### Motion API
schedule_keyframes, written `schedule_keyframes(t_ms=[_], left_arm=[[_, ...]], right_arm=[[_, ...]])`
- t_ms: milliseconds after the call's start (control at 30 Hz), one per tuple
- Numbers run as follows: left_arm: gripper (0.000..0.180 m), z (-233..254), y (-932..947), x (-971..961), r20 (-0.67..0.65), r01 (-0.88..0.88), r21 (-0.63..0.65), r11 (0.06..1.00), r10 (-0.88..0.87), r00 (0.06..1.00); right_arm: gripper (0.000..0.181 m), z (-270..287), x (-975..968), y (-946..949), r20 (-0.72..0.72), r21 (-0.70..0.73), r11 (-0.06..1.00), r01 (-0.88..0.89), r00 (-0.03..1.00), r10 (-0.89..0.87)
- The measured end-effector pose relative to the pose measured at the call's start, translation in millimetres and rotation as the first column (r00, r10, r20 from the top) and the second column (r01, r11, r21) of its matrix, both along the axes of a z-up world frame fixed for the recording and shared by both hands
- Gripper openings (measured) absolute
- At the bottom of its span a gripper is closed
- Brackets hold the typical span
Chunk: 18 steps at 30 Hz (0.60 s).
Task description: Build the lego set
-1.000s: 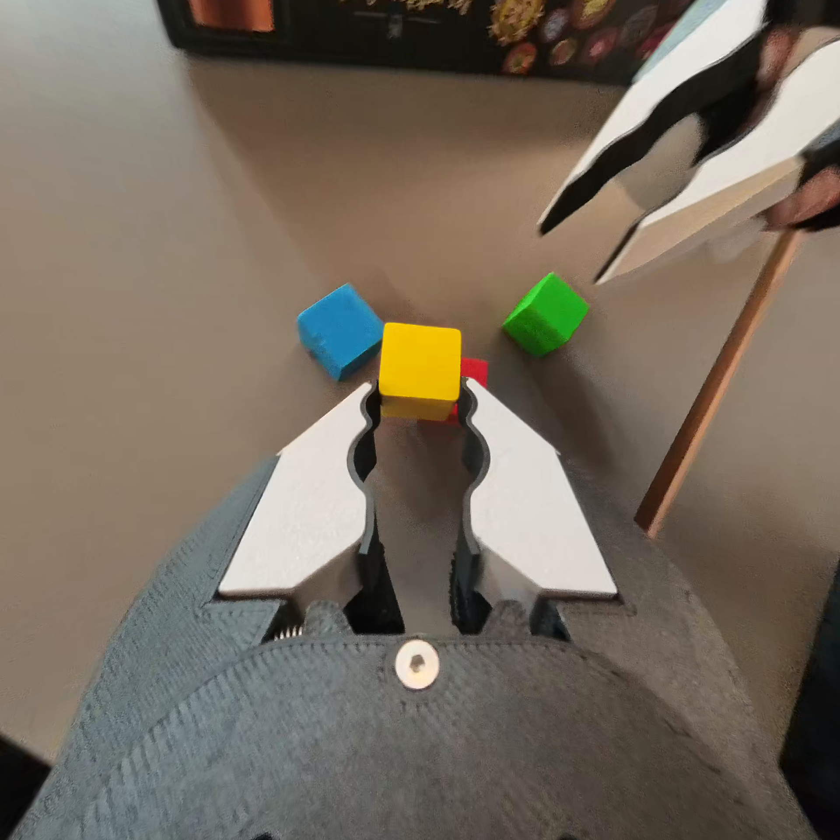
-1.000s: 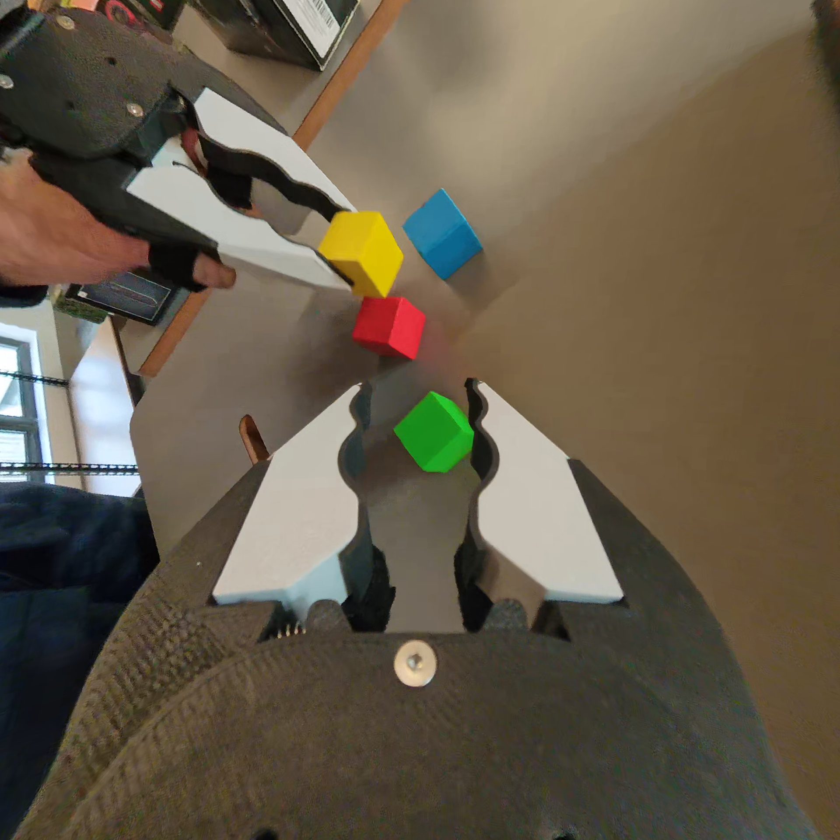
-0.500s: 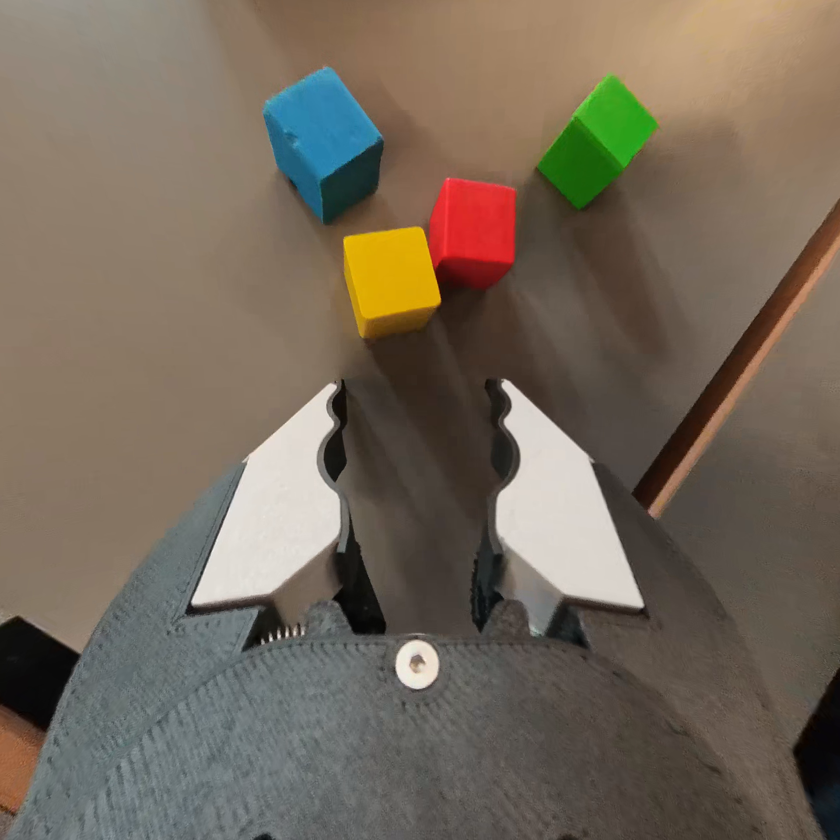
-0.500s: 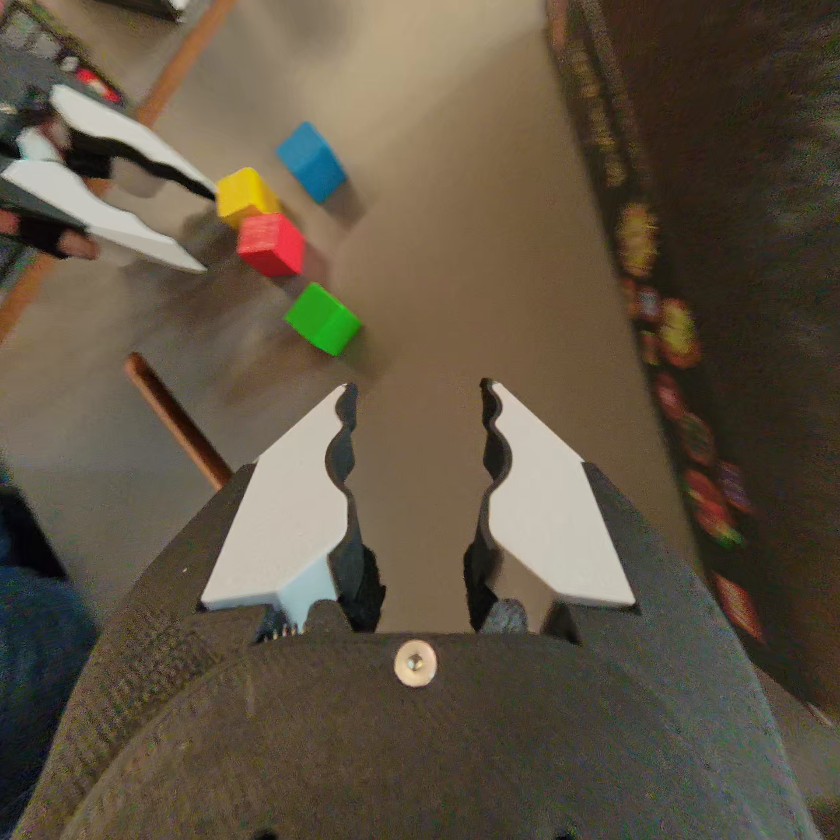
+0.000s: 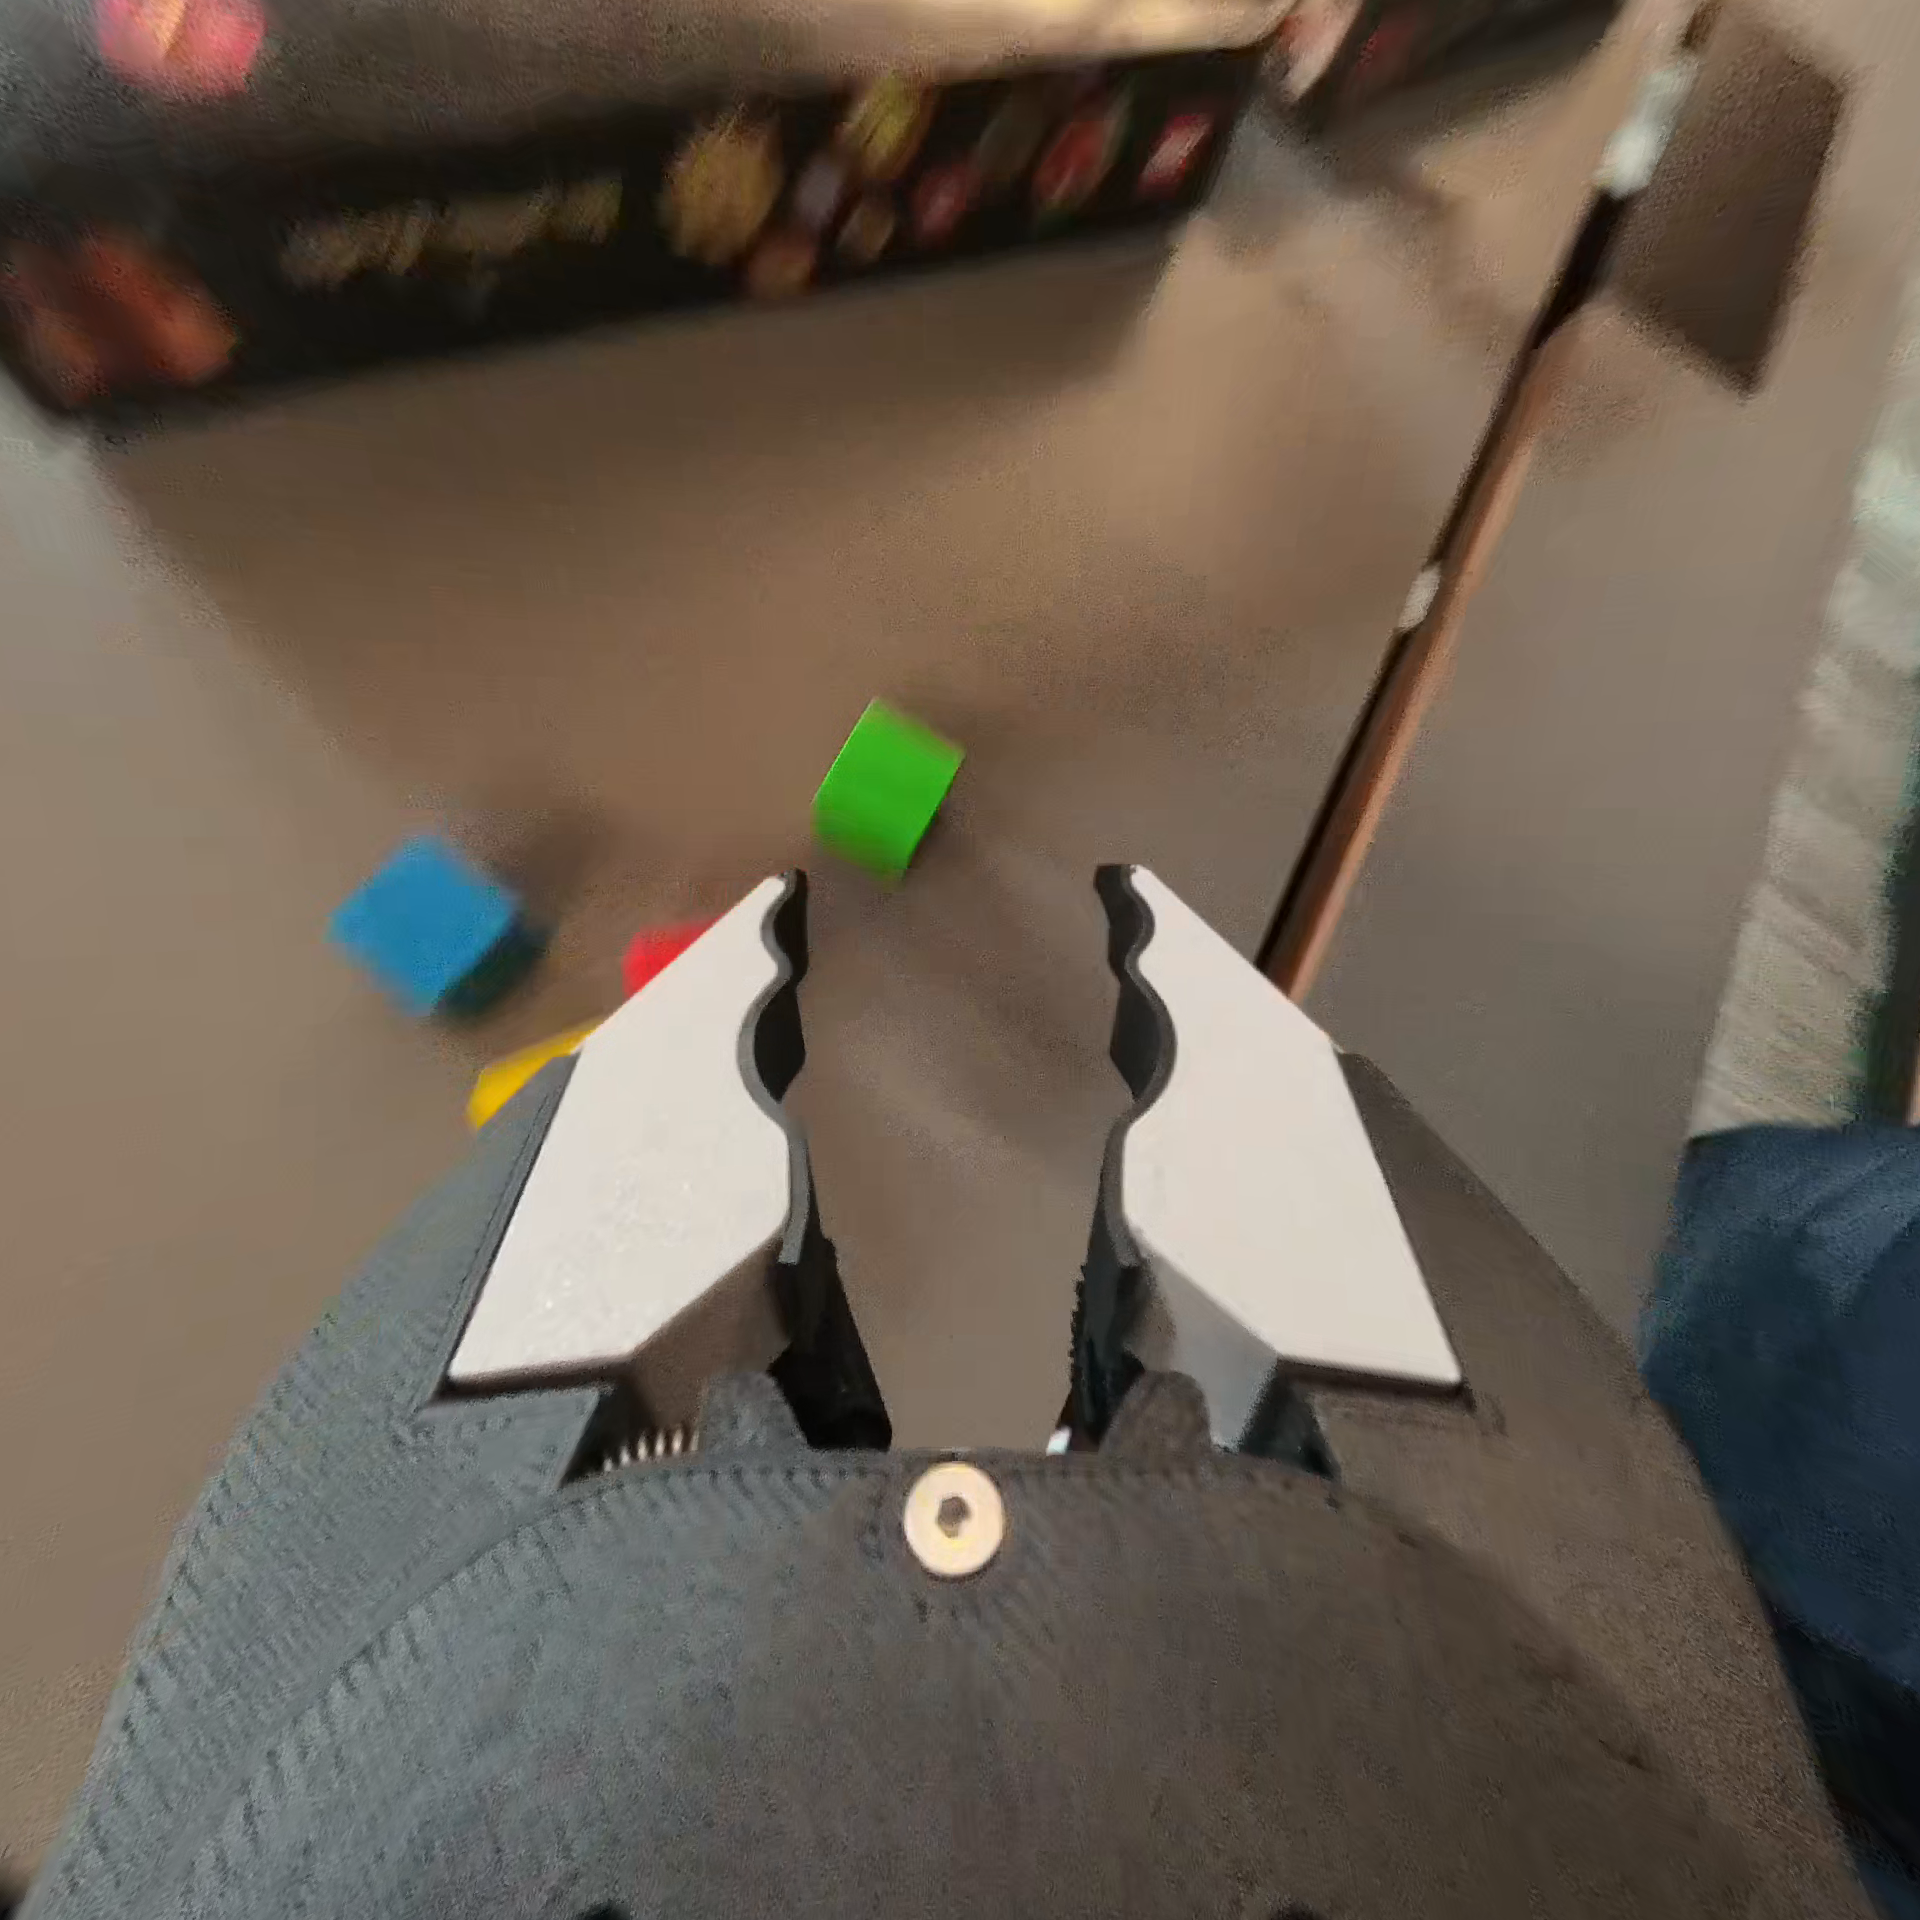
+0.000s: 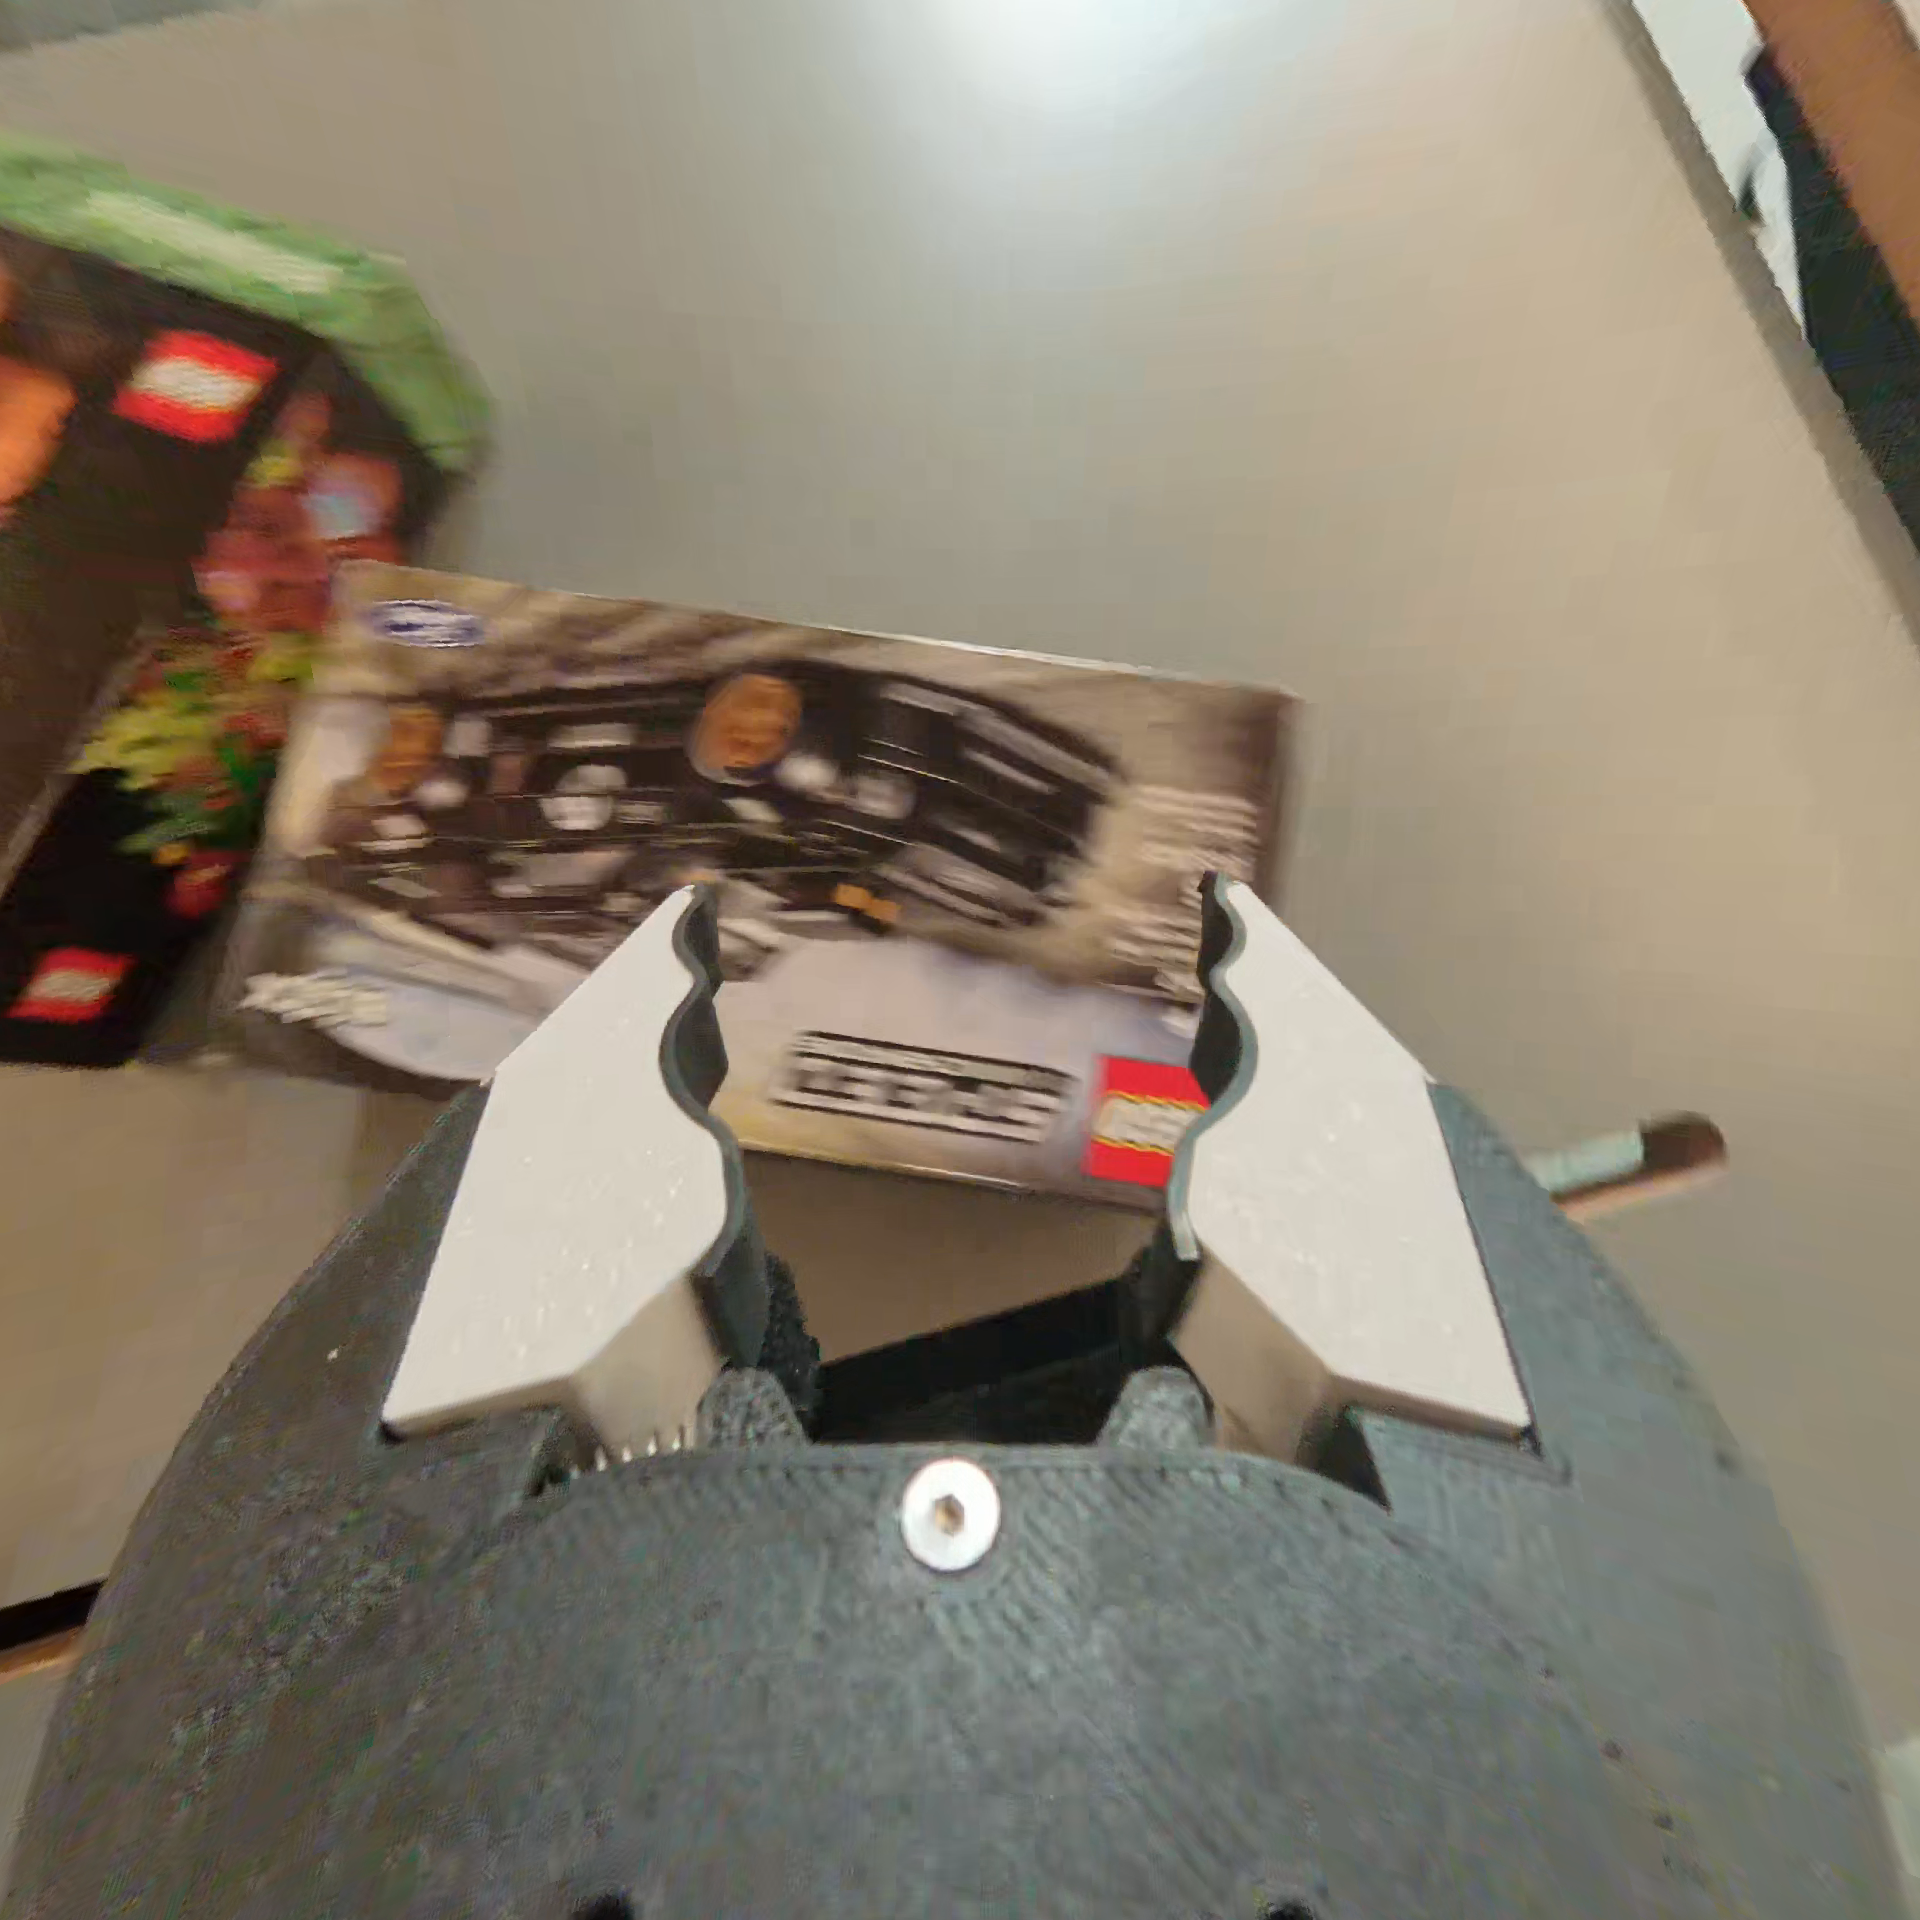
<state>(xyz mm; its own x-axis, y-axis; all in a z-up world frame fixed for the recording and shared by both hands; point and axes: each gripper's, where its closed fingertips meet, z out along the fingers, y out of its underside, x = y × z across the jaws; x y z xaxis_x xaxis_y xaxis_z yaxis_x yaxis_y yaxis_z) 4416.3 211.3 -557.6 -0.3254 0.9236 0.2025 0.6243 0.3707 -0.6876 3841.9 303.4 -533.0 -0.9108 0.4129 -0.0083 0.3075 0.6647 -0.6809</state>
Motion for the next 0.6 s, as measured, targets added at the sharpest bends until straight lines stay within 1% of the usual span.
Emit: schedule_keyframes(t_ms=[67,133,233,267,300,333,367,400,433,467,500,533,567,600], left_arm=[[0.060,24.3,9.3,-60.3,-0.075,0.096,-0.012,0.995,-0.097,0.992],[0.067,43.9,22.5,-126.9,-0.158,0.183,0.015,0.983,-0.178,0.971],[0.074,55.0,39.4,-222.6,-0.238,0.281,0.081,0.956,-0.255,0.937],[0.077,52.5,45.1,-251.3,-0.243,0.310,0.108,0.945,-0.277,0.930],[0.080,47.2,51.0,-277.7,-0.232,0.337,0.127,0.933,-0.302,0.924],[0.085,41.6,58.3,-302.1,-0.222,0.367,0.140,0.920,-0.332,0.917],[0.088,33.9,67.9,-323.7,-0.204,0.401,0.161,0.902,-0.367,0.908],[0.091,21.4,75.7,-341.4,-0.153,0.426,0.172,0.888,-0.403,0.902],[0.096,7.5,73.3,-356.9,-0.079,0.411,0.144,0.900,-0.404,0.911],[0.099,0.3,70.8,-372.8,-0.053,0.389,0.131,0.912,-0.386,0.921],[0.102,-7.3,69.3,-385.3,-0.027,0.356,0.154,0.922,-0.356,0.934],[0.118,-19.7,65.4,-393.0,0.032,0.306,0.184,0.934,-0.317,0.948],[0.129,-28.2,63.0,-400.4,0.057,0.262,0.221,0.939,-0.280,0.958],[0.130,-31.8,54.0,-406.8,0.054,0.210,0.230,0.950,-0.228,0.972]], right_arm=[[0.098,-12.6,-30.0,19.9,0.055,0.005,0.997,0.075,0.996,-0.076],[0.099,-26.9,-40.8,28.7,0.121,0.014,0.996,0.088,0.989,-0.089],[0.091,-51.2,-36.7,31.1,0.224,0.040,0.998,0.058,0.972,-0.065],[0.088,-58.7,-33.1,32.8,0.241,0.062,0.997,0.039,0.969,-0.053],[0.084,-63.7,-28.1,32.8,0.260,0.071,0.997,0.016,0.965,-0.034],[0.079,-63.8,-25.6,30.5,0.282,0.044,0.999,0.011,0.959,-0.024],[0.079,-64.0,-26.1,30.1,0.291,0.028,0.999,0.023,0.956,-0.030],[0.076,-63.4,-27.4,31.3,0.294,0.017,0.999,0.034,0.955,-0.038],[0.074,-63.3,-26.9,32.9,0.299,0.008,0.999,0.038,0.953,-0.038],[0.070,-64.1,-25.3,34.0,0.309,0.003,1.000,0.028,0.951,-0.028],[0.065,-63.3,-23.0,36.5,0.324,-0.001,1.000,0.023,0.946,-0.021],[0.060,-62.6,-21.6,37.1,0.343,-0.012,1.000,0.018,0.939,-0.013],[0.056,-62.8,-18.8,38.3,0.358,-0.024,1.000,0.011,0.934,-0.002],[0.054,-63.0,-17.1,38.9,0.367,-0.027,1.000,0.010,0.930,0.000]])
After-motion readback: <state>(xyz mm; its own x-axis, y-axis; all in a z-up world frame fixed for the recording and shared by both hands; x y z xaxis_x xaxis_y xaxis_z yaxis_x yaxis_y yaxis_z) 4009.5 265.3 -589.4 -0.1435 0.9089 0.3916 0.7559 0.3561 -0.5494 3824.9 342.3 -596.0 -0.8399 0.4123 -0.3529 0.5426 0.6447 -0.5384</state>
